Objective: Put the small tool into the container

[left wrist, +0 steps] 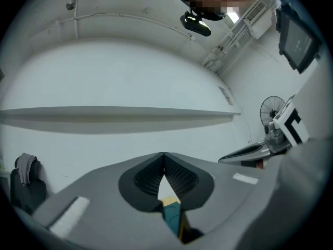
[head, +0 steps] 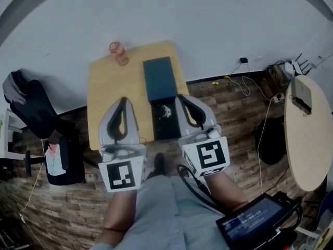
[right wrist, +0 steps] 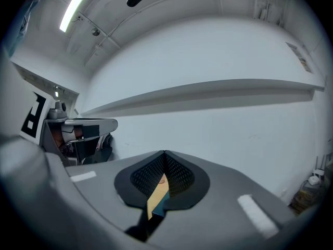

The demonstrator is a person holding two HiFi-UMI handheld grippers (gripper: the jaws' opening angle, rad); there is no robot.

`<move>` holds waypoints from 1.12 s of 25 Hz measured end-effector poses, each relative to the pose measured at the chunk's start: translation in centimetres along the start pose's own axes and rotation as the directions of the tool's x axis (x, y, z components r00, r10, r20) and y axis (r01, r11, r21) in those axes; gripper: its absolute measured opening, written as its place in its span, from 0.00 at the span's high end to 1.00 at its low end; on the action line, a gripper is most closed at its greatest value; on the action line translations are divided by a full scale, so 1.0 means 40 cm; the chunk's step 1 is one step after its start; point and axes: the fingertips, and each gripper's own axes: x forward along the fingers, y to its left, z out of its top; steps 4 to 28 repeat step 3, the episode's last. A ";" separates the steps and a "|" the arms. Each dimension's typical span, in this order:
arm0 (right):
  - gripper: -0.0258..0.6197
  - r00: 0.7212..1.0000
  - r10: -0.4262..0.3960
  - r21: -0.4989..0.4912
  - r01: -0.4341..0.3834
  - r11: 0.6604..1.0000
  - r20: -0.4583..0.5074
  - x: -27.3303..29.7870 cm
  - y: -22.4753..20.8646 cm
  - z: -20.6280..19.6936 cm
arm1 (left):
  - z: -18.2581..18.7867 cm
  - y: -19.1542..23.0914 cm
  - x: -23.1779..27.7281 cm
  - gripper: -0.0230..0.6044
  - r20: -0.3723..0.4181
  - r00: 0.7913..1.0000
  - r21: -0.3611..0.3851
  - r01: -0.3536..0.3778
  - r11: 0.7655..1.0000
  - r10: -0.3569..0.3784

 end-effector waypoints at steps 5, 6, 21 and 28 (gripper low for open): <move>0.96 1.000 -0.001 0.001 0.001 1.000 -0.001 0.001 -0.001 0.000 | 0.000 0.001 0.002 0.95 0.001 1.000 0.004 0.002 1.000 -0.002; 0.96 1.000 -0.001 0.001 0.001 1.000 -0.001 0.001 -0.001 0.000 | 0.000 0.001 0.002 0.95 0.001 1.000 0.004 0.002 1.000 -0.002; 0.96 1.000 -0.001 0.001 0.001 1.000 -0.001 0.001 -0.001 0.000 | 0.000 0.001 0.002 0.95 0.001 1.000 0.004 0.002 1.000 -0.002; 0.96 1.000 -0.001 0.001 0.001 1.000 -0.001 0.001 -0.001 0.000 | 0.000 0.001 0.002 0.95 0.001 1.000 0.004 0.002 1.000 -0.002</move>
